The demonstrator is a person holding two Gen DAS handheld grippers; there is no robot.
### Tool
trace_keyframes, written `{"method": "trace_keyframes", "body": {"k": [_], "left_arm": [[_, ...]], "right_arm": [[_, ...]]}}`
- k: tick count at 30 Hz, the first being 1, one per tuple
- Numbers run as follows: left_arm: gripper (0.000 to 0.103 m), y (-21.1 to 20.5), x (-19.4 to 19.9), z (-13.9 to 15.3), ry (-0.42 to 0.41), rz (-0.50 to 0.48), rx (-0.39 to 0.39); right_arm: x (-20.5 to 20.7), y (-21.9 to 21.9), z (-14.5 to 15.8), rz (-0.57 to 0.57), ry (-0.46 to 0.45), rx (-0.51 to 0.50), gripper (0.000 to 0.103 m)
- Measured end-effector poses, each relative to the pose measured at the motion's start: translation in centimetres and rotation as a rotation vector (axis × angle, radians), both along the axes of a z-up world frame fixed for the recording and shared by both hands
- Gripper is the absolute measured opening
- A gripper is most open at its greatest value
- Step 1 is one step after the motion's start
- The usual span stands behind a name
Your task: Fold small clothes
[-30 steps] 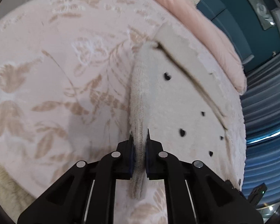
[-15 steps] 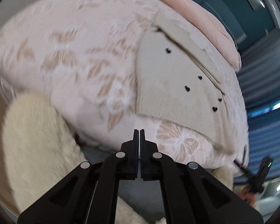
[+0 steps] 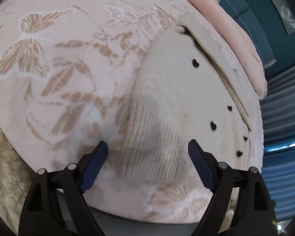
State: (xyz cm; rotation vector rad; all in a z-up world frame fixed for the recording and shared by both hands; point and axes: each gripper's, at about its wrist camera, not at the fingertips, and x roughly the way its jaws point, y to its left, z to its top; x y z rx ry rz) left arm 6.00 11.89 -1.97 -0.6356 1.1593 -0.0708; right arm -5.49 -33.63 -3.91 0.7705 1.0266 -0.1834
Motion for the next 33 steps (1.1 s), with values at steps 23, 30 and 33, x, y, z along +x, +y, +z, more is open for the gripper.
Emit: {"method": "trace_keyframes", "body": {"k": [23, 30, 33], "left_arm": [[0.006, 5.4, -20.4, 8.4, 0.156, -0.257, -0.047], [0.006, 3.6, -12.4, 16.9, -0.158, -0.289, 0.001], [0.007, 0.8, -5.5, 17.1, -0.29, -0.289, 0.077]], "right_arm": [[-17.4, 3.9, 9.2, 0.593, 0.197, -0.138, 0.007], [-9.9, -0.2, 16.7, 0.465, -0.097, -0.19, 0.007], [-2.4, -2.6, 16.5, 0.354, -0.242, -0.178, 0.009]]}}
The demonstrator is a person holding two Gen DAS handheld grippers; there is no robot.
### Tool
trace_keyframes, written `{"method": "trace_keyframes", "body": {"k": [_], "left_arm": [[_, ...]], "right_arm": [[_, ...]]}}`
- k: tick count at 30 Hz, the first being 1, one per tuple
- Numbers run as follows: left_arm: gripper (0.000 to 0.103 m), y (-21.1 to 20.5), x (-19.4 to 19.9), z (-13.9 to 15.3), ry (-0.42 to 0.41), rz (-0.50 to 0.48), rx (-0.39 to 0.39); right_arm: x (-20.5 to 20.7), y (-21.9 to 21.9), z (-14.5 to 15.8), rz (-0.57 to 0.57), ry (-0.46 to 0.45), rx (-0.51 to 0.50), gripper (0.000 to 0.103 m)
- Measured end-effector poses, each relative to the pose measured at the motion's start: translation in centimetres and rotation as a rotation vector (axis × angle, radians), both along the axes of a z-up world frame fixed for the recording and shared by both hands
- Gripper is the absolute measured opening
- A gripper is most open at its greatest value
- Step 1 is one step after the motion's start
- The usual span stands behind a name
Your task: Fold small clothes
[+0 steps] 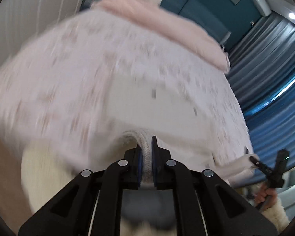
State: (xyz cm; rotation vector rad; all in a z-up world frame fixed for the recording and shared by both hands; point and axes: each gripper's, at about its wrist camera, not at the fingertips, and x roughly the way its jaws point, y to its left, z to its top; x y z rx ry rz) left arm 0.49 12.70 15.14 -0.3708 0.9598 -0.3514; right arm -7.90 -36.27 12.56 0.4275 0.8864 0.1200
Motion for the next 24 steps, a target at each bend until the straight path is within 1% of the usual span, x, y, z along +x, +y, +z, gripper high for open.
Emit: {"method": "trace_keyframes", "body": {"k": [1, 2, 3, 4, 5, 6, 7, 8, 9, 10, 11, 13, 15, 17, 18, 19, 21, 22, 23, 24], "left_arm": [[0.011, -0.8, 2.8, -0.9, -0.037, 0.033, 0.01], [0.015, -1.3, 4.5, -1.9, -0.048, 0.067, 0.002], [0.02, -1.6, 6.2, -3.2, -0.047, 0.086, -0.011], [0.024, -2.3, 8.2, -5.0, -0.035, 0.113, 0.019], [0.033, -2.7, 9.2, -6.1, -0.019, 0.129, 0.051], [0.034, -3.0, 10.1, -7.4, -0.008, 0.127, 0.1], [0.036, -3.0, 10.3, -7.8, -0.005, 0.139, 0.138], [0.043, -2.9, 10.4, -7.9, -0.009, 0.147, 0.159], [0.05, -2.6, 10.2, -8.0, -0.022, 0.139, 0.157], [0.068, -2.2, 9.6, -8.0, -0.038, 0.138, 0.157], [0.08, -1.8, 9.2, -7.9, -0.051, 0.142, 0.159], [0.086, -1.7, 9.0, -8.0, -0.077, 0.127, 0.158], [0.086, -2.4, 9.9, -8.9, -0.062, 0.084, 0.179], [0.086, -3.3, 11.0, -9.9, -0.037, 0.058, 0.194], [0.086, -3.7, 11.6, -10.5, -0.018, 0.043, 0.181], [0.086, -4.3, 12.5, -11.5, 0.024, 0.013, 0.159], [0.086, -5.2, 14.3, -13.4, 0.114, -0.012, 0.144], [0.083, -5.4, 14.7, -14.1, 0.137, -0.006, 0.146], [0.072, -5.5, 14.9, -14.5, 0.148, 0.007, 0.152], [0.064, -5.7, 15.2, -14.9, 0.159, 0.018, 0.167]], "right_arm": [[2.5, -0.5, -1.1, -0.032, -0.029, 0.0, 0.014], [4.1, -0.8, -2.2, -0.059, -0.042, -0.001, 0.016], [6.4, -1.0, -4.0, -0.103, -0.043, -0.003, 0.02], [7.9, -1.0, -5.3, -0.149, -0.028, -0.011, 0.024], [8.5, -0.9, -6.5, -0.188, -0.009, -0.016, 0.026], [9.0, -0.6, -7.4, -0.231, -0.007, -0.001, 0.034], [8.7, -0.3, -7.8, -0.271, -0.025, 0.004, 0.048], [8.1, 0.0, -8.0, -0.308, -0.052, -0.011, 0.056], [7.1, 0.2, -8.2, -0.336, -0.077, -0.03, 0.066], [6.4, 0.3, -8.2, -0.354, -0.092, -0.049, 0.068], [6.2, 0.5, -8.3, -0.358, -0.095, -0.067, 0.069], [5.7, 0.7, -8.9, -0.332, -0.062, -0.126, 0.069], [6.3, 0.5, -9.8, -0.305, -0.021, -0.159, 0.07], [7.2, 0.2, -10.5, -0.287, 0.004, -0.144, 0.07], [7.8, 0.1, -11.0, -0.279, 0.017, -0.135, 0.071], [8.3, 0.2, -11.3, -0.272, 0.027, -0.131, 0.072], [9.9, 0.2, -12.5, -0.261, 0.067, -0.135, 0.073], [10.4, 0.4, -12.8, -0.254, 0.083, -0.133, 0.073], [10.9, 0.5, -13.2, -0.249, 0.099, -0.131, 0.073], [11.4, 0.9, -13.6, -0.248, 0.119, -0.156, 0.068]]}}
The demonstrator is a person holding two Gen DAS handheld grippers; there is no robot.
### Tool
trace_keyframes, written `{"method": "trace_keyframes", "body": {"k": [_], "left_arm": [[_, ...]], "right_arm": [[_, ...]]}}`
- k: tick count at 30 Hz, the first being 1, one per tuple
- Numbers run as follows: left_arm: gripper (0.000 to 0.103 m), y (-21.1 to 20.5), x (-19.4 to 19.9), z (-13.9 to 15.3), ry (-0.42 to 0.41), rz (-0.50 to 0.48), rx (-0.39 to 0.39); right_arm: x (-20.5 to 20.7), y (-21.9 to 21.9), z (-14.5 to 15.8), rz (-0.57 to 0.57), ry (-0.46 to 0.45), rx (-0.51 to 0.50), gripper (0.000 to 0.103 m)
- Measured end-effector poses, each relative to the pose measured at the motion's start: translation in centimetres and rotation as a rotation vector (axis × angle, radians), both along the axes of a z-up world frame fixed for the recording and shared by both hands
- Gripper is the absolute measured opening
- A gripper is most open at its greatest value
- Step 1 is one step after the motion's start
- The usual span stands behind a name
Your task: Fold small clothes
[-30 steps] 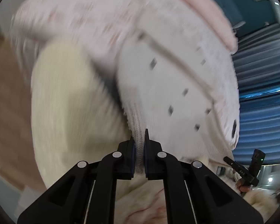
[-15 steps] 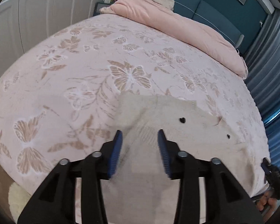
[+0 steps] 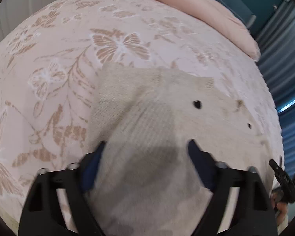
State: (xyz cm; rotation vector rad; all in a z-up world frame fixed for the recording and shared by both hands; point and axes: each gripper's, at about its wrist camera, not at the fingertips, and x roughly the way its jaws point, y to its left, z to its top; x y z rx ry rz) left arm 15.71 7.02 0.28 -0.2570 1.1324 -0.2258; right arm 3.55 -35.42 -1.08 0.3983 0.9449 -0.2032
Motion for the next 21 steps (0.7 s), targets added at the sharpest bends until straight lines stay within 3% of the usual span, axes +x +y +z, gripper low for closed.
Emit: {"method": "trace_keyframes", "body": {"k": [1, 2, 3, 5, 8, 12, 16, 19, 21], "left_arm": [[0.047, -0.1, 0.1, -0.2, 0.006, 0.0, 0.012], [0.02, 0.1, 0.1, -0.2, 0.013, -0.002, 0.011], [0.01, 0.3, -0.1, -0.1, 0.02, -0.005, 0.003], [0.009, 1.2, -0.8, 1.3, 0.012, -0.004, -0.043], [0.008, 2.3, -3.4, 5.8, -0.078, -0.001, -0.09], [0.008, 3.8, -7.6, 15.4, -0.279, 0.0, -0.16], [0.009, 4.9, -7.1, 21.5, -0.419, 0.041, -0.187], [0.009, 4.3, -3.6, 20.9, -0.423, 0.062, -0.155], [0.009, 2.5, 0.0, 17.1, -0.344, 0.06, -0.063]], "right_arm": [[0.2, 0.3, -0.2, 0.006, 0.01, -0.023, 0.052], [0.3, 0.6, -0.2, 0.016, 0.021, -0.052, 0.036], [0.2, 0.8, -0.2, 0.021, 0.035, -0.076, 0.018], [-0.9, 0.8, 0.9, 0.03, -0.007, -0.052, 0.011], [-3.2, 0.6, 4.7, 0.046, -0.127, 0.009, 0.009], [-7.2, 1.3, 14.7, 0.082, -0.391, -0.002, 0.009], [-8.6, -0.3, 21.4, 0.035, -0.622, -0.008, 0.009], [-5.1, -1.7, 19.7, 0.005, -0.593, 0.008, 0.009], [-0.7, -2.3, 14.8, -0.012, -0.44, 0.008, 0.009]]}}
